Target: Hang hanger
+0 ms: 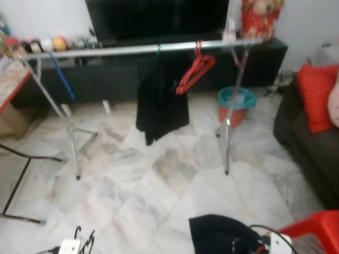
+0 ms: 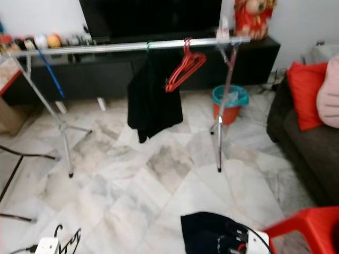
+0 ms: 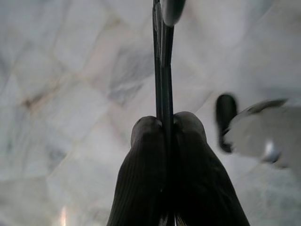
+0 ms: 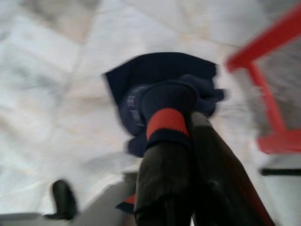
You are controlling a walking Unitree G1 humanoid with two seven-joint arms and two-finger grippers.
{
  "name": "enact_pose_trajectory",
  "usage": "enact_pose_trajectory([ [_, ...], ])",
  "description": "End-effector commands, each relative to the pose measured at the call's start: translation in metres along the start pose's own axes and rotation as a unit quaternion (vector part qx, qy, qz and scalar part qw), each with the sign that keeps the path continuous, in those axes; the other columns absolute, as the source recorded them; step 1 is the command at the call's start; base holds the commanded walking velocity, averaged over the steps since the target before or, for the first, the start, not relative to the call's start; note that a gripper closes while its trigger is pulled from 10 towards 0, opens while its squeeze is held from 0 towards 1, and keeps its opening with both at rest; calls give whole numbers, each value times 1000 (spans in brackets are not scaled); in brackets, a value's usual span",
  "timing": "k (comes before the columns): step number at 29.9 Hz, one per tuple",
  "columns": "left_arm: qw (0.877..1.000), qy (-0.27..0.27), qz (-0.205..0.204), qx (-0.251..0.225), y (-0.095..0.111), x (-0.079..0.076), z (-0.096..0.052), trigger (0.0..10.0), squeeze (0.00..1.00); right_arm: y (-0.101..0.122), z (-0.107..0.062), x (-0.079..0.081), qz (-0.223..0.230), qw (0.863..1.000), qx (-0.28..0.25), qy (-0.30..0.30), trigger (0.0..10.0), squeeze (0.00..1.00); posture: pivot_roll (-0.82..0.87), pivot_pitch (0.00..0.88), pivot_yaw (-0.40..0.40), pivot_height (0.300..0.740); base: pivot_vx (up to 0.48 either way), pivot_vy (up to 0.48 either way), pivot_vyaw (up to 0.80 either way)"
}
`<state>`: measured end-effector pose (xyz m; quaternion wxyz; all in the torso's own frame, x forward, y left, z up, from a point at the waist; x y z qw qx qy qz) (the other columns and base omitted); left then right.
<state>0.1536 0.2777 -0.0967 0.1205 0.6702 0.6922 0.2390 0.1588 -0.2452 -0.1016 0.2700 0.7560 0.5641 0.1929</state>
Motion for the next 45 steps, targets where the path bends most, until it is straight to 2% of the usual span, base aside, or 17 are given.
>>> enact_pose_trajectory([
  [1, 1000, 6, 3, 5, -3, 4, -1, 10000, 0, -1, 0, 1, 0, 1000, 1, 2, 10000, 0, -6, 0, 76, 740, 0, 274, 0],
  [28, 1000, 7, 5, 5, -2, 5, -1, 10000, 0, -1, 0, 3, 1, 1000, 2, 4, 10000, 0, -2, 0, 75, 740, 0, 269, 0],
  [39, 1000, 7, 15, 4, -1, 5, -1, 10000, 0, 0, 0, 3, 1, 1000, 1, 5, 10000, 0, 3, 0, 73, 740, 0, 0, 0],
  [45, 1000, 6, 6, 4, -1, 5, -1, 10000, 0, 0, 0, 3, 0, 1000, 1, 4, 10000, 0, 4, 0, 73, 740, 0, 0, 0],
])
Point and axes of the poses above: a point about 5 cm out from each wrist's last joint towards the gripper, its own z axis pointing out of the wrist towards the gripper, its own y axis along the axis of the wrist's last joint, x = y × z, the point moved 2 cm from there along z, pointing out of the wrist towards the gripper, and after that the axes turned 1 degree about -z, right-handed, at the moved point
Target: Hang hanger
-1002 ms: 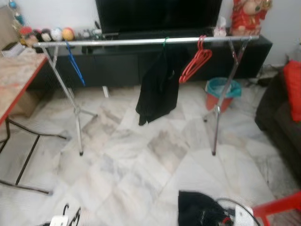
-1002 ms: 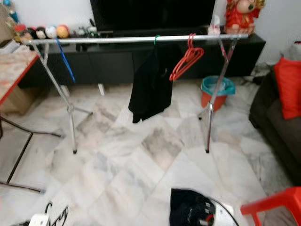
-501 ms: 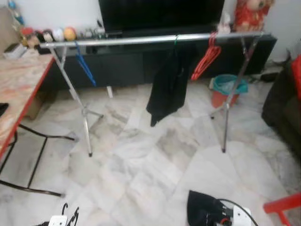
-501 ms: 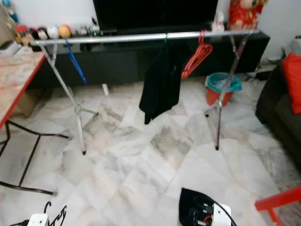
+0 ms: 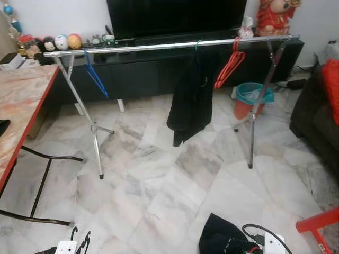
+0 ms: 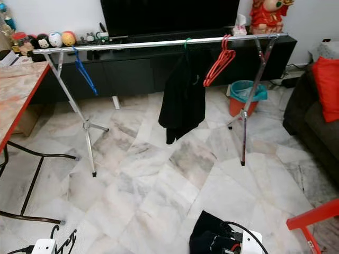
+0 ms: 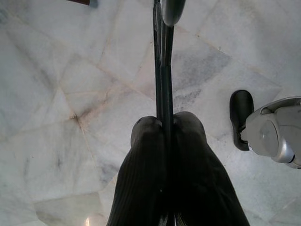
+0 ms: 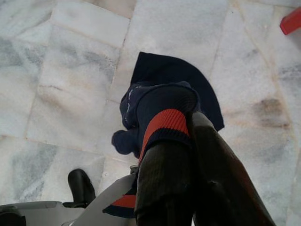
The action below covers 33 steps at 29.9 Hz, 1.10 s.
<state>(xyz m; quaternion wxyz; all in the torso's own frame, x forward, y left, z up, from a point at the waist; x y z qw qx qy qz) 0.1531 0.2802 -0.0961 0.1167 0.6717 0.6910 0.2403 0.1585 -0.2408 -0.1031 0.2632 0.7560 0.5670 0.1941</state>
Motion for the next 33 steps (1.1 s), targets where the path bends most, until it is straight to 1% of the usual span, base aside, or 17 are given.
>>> enact_pose_trajectory([
  [1, 1000, 3, 4, 3, -1, 2, 0, 10000, 0, 2, 0, -1, 0, 1000, -4, -1, 10000, 0, 3, 0, 74, 740, 0, 0, 0],
  [15, 1000, 3, 6, 2, -1, 3, -1, 10000, 0, 2, 0, 0, -1, 1000, -3, 2, 10000, 0, 23, 0, 67, 740, 0, 0, 0],
  [24, 1000, 5, -8, 0, -1, 2, 0, 10000, 0, 3, 1, 0, -7, 1000, -3, 7, 10000, 0, 34, 0, 62, 740, -252, 0, 0],
  [33, 1000, 4, -8, -1, 0, 1, 0, 10000, 0, 4, 1, -1, -10, 1000, -3, 8, 10000, 0, 48, 0, 50, 740, -275, 0, 0],
])
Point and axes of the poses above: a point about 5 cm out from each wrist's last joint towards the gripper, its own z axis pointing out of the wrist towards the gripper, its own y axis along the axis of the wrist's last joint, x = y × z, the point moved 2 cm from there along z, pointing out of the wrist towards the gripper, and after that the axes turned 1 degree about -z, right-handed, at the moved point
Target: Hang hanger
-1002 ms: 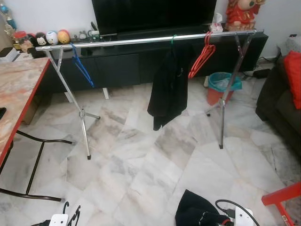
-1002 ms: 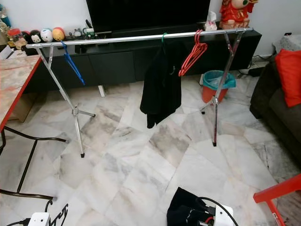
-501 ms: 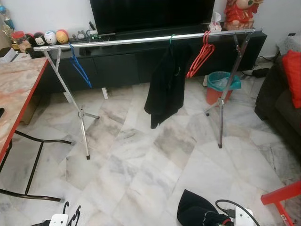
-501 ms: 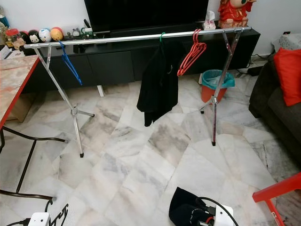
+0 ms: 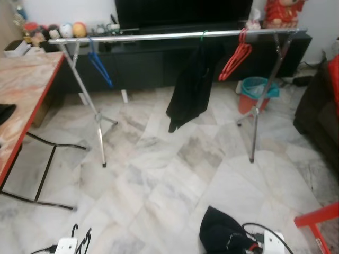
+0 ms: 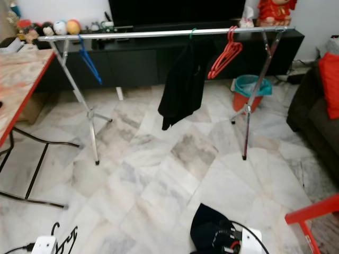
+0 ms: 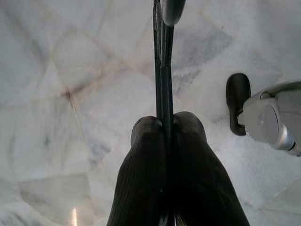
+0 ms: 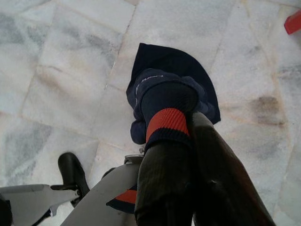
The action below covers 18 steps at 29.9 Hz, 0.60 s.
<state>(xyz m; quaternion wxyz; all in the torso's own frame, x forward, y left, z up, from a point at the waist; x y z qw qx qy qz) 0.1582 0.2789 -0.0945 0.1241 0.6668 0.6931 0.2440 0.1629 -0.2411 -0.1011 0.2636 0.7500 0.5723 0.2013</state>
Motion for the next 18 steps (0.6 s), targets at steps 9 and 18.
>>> enact_pose_trajectory([
  [9, 1000, 9, -6, 6, -5, 2, -1, 10000, 0, 1, 0, -2, -3, 1000, -3, 1, 10000, 0, 65, 0, 40, 740, -290, 0, 0],
  [18, 1000, 10, -7, 4, -3, 2, 0, 10000, 0, 7, 1, -1, 7, 1000, -20, -6, 10000, 0, 58, 0, 46, 740, -300, 0, 0],
])
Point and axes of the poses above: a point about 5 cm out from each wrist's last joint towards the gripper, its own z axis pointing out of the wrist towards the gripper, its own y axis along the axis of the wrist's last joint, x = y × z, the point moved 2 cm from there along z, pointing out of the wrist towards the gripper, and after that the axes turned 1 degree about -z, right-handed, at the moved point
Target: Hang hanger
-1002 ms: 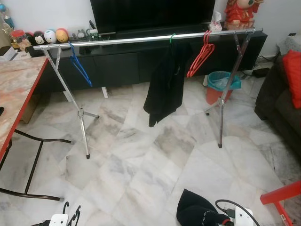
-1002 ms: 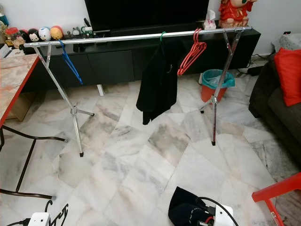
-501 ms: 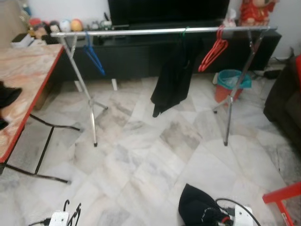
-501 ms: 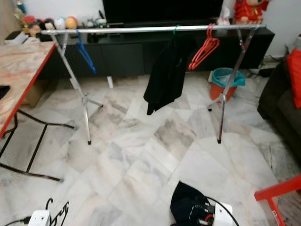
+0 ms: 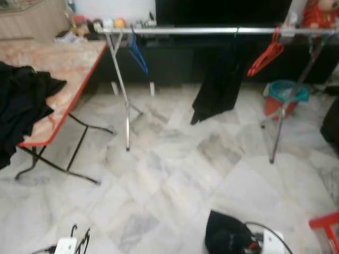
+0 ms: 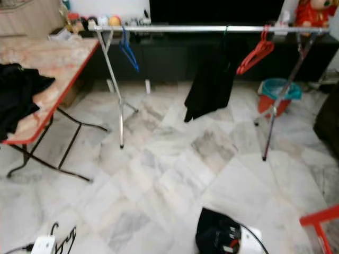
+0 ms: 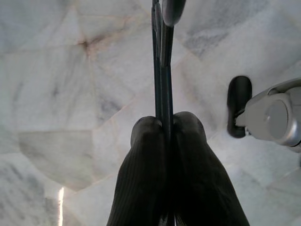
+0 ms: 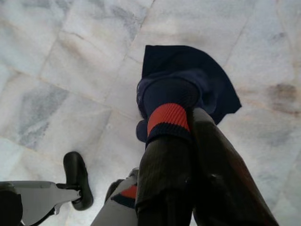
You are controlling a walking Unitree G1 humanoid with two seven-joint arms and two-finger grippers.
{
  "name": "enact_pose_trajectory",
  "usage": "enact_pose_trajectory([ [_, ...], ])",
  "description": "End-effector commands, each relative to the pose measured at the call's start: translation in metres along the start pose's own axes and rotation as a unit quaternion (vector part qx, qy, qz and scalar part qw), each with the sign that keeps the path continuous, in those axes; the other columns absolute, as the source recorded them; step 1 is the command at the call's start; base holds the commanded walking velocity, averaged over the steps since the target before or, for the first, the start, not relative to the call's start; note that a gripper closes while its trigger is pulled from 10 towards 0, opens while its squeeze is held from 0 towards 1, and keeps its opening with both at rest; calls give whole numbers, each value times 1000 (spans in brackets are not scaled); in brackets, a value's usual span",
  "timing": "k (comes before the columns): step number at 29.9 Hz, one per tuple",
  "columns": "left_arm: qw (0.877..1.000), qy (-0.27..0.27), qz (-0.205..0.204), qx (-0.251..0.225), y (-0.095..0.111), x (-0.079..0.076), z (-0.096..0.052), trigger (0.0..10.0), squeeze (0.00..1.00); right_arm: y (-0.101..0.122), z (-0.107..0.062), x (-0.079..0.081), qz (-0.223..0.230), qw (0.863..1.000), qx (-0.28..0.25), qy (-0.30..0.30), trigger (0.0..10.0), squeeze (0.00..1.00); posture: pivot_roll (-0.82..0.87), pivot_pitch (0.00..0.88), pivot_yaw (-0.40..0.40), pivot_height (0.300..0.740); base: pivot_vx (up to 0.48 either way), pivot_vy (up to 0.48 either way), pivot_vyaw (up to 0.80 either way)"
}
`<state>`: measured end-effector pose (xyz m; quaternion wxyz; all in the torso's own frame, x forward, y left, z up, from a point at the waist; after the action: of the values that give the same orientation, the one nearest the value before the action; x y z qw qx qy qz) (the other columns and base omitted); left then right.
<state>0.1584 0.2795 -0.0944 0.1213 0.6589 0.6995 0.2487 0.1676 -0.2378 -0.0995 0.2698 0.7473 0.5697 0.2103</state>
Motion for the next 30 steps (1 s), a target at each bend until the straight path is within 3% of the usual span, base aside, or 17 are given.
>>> enact_pose_trajectory([
  [1, 1000, 2, 2, 5, -3, 2, -1, 10000, 0, 3, 0, -5, 6, 1000, -9, -9, 10000, 0, 58, 0, 46, 740, -296, 0, 0],
  [10, 999, 6, 35, -9, 3, 7, -1, 10000, 0, 9, -1, -2, 14, 998, -48, -25, 10000, 0, 28, 0, 80, 740, -33, 0, 0],
  [13, 998, 13, 59, -36, 10, 9, -2, 10000, 0, 14, -3, -1, 12, 996, -80, -32, 10000, 0, 24, 0, 91, 740, 0, 0, 0],
  [14, 993, -2, 77, -93, 46, -8, 3, 10000, 0, 15, -3, -1, 9, 996, -87, -31, 10000, 0, 26, 0, 92, 740, 0, 0, 0],
  [15, 977, -20, 109, -180, 105, -32, 1, 10000, 0, 52, 3, 9, -2, 990, -141, -20, 10000, 0, 33, 0, 92, 740, 0, 0, 0],
  [16, 977, -20, 109, -180, 105, -32, 1, 10000, 0, 52, 3, 9, -2, 990, -141, -20, 10000, 0, 33, 0, 92, 740, 0, 0, 0],
  [17, 971, -22, 121, -207, 124, -38, -2, 10000, 0, 79, 6, 17, -8, 984, -177, -12, 10000, 0, 34, 0, 91, 740, 0, 0, 0],
  [18, 951, -22, 152, -268, 163, -37, -12, 10000, 0, 132, 3, 25, -28, 964, -265, -11, 10000, 0, 39, 0, 93, 740, 0, 0, 0],
  [22, 937, -30, 156, -311, 184, -37, -22, 10000, 0, 155, -2, 28, -48, 951, -305, -10, 10000, 0, 38, 0, 97, 740, 0, 0, 0],
  [24, 913, -57, 166, -368, 213, -45, -38, 10000, 0, 192, -9, 37, -64, 931, -359, 3, 10000, 0, 38, 0, 101, 740, 0, 0, 0],
  [26, 902, -71, 176, -389, 225, -51, -46, 10000, 0, 210, -14, 44, -71, 921, -382, 12, 10000, 0, 36, 0, 100, 740, 0, 0, 0],
  [29, 865, -147, 228, -422, 255, -85, -70, 10000, 0, 263, -29, 70, -95, 896, -431, 49, 10000, 0, 38, 0, 94, 740, 0, 0, 0],
  [30, 865, -147, 228, -422, 255, -85, -70, 10000, 0, 263, -29, 70, -95, 896, -431, 49, 10000, 0, 38, 0, 94, 740, 0, 0, 0],
])
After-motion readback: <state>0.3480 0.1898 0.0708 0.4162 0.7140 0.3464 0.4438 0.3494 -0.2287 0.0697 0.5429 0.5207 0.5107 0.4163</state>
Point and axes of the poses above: a point about 5 cm out from each wrist's last joint towards the gripper, its own z axis pointing out of the wrist towards the gripper, its own y axis along the axis of the wrist's last joint, x = y × z, the point moved 2 cm from there along z, pointing out of the wrist towards the gripper, and after that the axes turned 1 degree about -z, right-handed, at the moved point
